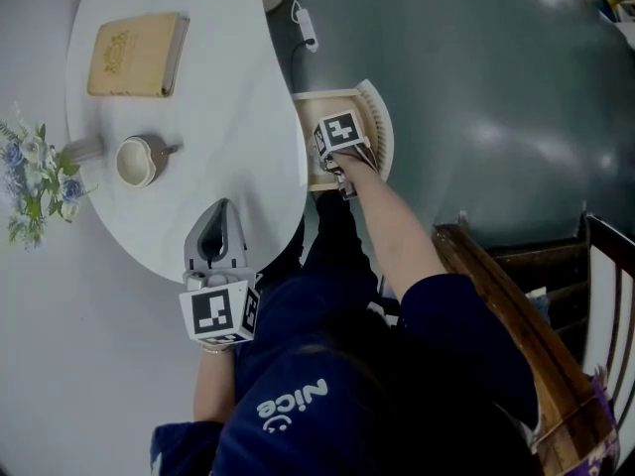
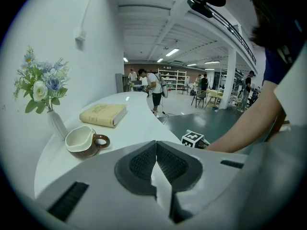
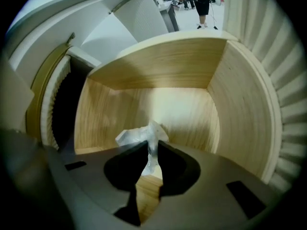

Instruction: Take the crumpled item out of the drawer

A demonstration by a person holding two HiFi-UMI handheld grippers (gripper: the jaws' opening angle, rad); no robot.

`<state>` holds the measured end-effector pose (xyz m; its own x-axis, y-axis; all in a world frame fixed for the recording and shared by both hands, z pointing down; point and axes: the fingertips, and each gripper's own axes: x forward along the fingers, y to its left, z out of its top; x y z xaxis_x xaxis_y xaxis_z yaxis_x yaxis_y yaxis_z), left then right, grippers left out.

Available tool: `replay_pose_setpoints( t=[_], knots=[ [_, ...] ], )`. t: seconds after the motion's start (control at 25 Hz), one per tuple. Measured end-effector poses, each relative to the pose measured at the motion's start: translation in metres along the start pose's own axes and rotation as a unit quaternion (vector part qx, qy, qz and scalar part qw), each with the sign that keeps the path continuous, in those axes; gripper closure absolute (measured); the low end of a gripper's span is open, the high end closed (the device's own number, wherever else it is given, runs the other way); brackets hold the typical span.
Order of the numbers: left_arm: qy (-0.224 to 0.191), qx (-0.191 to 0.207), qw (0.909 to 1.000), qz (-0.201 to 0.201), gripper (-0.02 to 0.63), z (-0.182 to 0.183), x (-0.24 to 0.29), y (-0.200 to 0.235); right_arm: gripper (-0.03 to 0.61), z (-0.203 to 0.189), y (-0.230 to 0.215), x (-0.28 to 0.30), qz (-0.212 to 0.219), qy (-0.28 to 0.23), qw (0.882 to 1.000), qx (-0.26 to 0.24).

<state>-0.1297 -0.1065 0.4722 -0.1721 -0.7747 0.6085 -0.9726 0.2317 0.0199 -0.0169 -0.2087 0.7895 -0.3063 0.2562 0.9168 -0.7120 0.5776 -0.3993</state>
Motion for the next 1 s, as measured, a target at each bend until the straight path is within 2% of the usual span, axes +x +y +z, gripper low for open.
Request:
replay_pose_setpoints(
  t=[0.24, 0.48, 0.64, 0.76, 1.0],
  knots=[
    [-0.019, -0.001, 0.9997, -0.018, 0.609, 0.008, 0.000, 0.005, 0.508, 0.005, 0.003, -0.020, -0.009, -0.033, 0.999, 0.020],
    [-0.032, 0.018, 0.9986, -0.038, 0.609, 0.012, 0.000, 0.006, 0.508, 0.007, 0.005, -0.049, -0.027, -0.066, 0.997, 0.024],
    [-0.040, 0.012, 0.9976, -0.055, 0.609, 0.014, 0.000, 0.005, 0.508, 0.008, 0.009, -0.069, -0.033, -0.090, 0.995, 0.030],
    [-0.044, 0.003, 0.9969, -0.065, 0.609, 0.014, 0.000, 0.005, 0.508, 0.009, 0.014, -0.085, -0.040, -0.110, 0.993, 0.026],
    [-0.050, 0.014, 0.9954, -0.080, 0.609, 0.018, -0.003, 0.001, 0.508, 0.011, 0.024, -0.116, -0.054, -0.148, 0.987, 0.012]
  ],
)
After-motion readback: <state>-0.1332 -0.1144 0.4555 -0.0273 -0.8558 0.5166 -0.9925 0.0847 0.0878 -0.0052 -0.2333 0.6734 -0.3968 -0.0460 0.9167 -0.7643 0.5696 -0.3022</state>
